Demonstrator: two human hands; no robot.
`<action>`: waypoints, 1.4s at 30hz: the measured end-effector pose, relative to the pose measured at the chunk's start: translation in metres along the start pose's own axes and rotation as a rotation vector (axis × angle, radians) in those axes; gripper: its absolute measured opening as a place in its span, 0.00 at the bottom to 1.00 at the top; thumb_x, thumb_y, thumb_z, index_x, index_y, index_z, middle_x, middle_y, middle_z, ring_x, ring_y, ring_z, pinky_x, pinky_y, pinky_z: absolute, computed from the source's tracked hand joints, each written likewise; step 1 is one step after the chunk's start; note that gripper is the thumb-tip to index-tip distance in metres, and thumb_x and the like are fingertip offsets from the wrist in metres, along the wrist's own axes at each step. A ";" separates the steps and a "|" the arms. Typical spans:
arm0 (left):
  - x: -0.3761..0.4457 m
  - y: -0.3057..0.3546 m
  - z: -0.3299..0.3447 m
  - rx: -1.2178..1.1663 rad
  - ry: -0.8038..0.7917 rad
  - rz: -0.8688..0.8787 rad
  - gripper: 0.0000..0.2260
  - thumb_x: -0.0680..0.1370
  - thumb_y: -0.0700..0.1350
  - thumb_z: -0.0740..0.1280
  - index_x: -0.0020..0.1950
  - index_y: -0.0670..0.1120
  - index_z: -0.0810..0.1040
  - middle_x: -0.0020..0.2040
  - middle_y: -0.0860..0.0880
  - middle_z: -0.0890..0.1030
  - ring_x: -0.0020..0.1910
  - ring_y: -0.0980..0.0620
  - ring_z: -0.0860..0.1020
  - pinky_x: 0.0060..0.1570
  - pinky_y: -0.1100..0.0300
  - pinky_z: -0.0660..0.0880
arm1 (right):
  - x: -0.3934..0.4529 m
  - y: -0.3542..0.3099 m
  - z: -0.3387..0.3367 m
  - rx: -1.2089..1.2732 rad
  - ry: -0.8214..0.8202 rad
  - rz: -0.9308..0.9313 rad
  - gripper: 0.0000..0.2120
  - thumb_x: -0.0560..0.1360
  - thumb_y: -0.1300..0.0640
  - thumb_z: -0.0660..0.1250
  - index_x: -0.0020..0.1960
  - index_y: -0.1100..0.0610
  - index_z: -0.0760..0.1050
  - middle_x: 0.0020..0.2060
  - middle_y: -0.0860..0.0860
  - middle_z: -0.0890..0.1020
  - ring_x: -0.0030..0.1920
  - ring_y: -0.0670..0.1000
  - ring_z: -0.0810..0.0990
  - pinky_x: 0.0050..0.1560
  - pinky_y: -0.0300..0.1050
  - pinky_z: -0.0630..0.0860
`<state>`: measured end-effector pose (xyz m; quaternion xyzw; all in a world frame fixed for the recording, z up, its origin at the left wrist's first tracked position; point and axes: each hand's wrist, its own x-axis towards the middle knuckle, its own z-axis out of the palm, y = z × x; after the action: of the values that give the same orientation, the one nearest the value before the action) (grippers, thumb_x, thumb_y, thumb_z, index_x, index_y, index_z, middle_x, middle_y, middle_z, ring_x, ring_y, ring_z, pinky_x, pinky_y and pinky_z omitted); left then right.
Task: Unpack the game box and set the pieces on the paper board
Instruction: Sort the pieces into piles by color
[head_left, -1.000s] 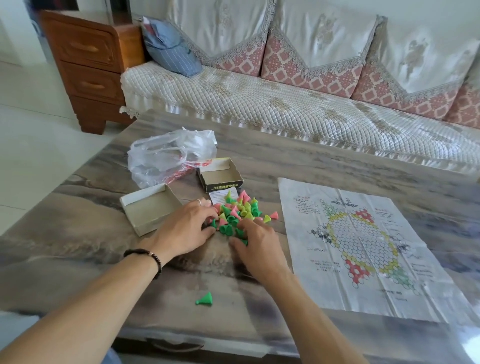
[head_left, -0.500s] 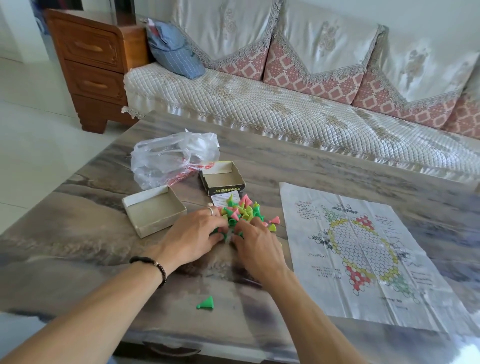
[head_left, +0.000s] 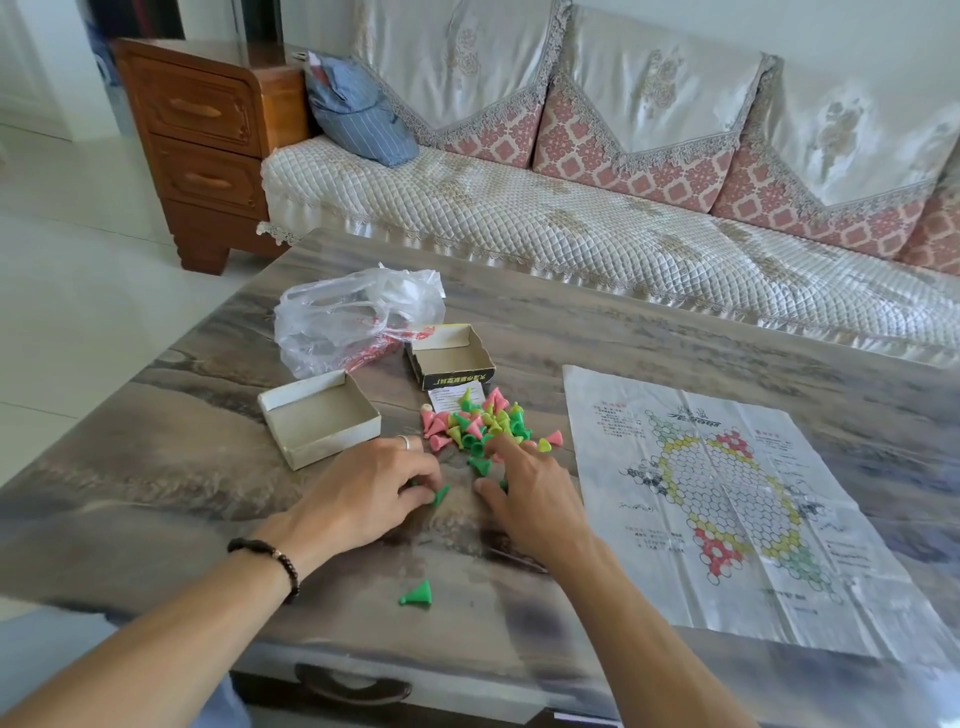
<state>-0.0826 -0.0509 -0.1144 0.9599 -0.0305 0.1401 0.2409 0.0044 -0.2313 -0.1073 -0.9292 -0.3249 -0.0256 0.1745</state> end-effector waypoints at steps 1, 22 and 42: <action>-0.001 0.002 -0.001 -0.017 0.004 -0.006 0.01 0.74 0.46 0.72 0.45 0.52 0.82 0.38 0.60 0.72 0.35 0.61 0.68 0.38 0.60 0.65 | 0.002 -0.003 0.002 -0.041 -0.004 0.006 0.14 0.77 0.50 0.64 0.61 0.51 0.69 0.54 0.54 0.78 0.50 0.60 0.79 0.44 0.50 0.74; -0.062 0.023 -0.024 -0.073 -0.303 -0.136 0.18 0.69 0.42 0.68 0.56 0.57 0.79 0.46 0.57 0.75 0.41 0.57 0.74 0.43 0.57 0.73 | -0.075 -0.021 -0.020 0.157 -0.275 -0.154 0.19 0.68 0.50 0.68 0.59 0.49 0.76 0.51 0.46 0.74 0.50 0.48 0.73 0.49 0.41 0.72; -0.101 -0.053 -0.068 -0.049 -0.016 -0.353 0.13 0.72 0.44 0.75 0.56 0.51 0.82 0.45 0.57 0.78 0.40 0.60 0.75 0.41 0.68 0.71 | -0.008 -0.141 0.042 0.242 -0.164 -0.239 0.12 0.71 0.51 0.73 0.51 0.55 0.81 0.47 0.53 0.78 0.49 0.53 0.76 0.49 0.46 0.73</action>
<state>-0.1899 0.0269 -0.1094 0.9452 0.1335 0.0873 0.2849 -0.0911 -0.1197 -0.1045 -0.8551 -0.4469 0.0688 0.2539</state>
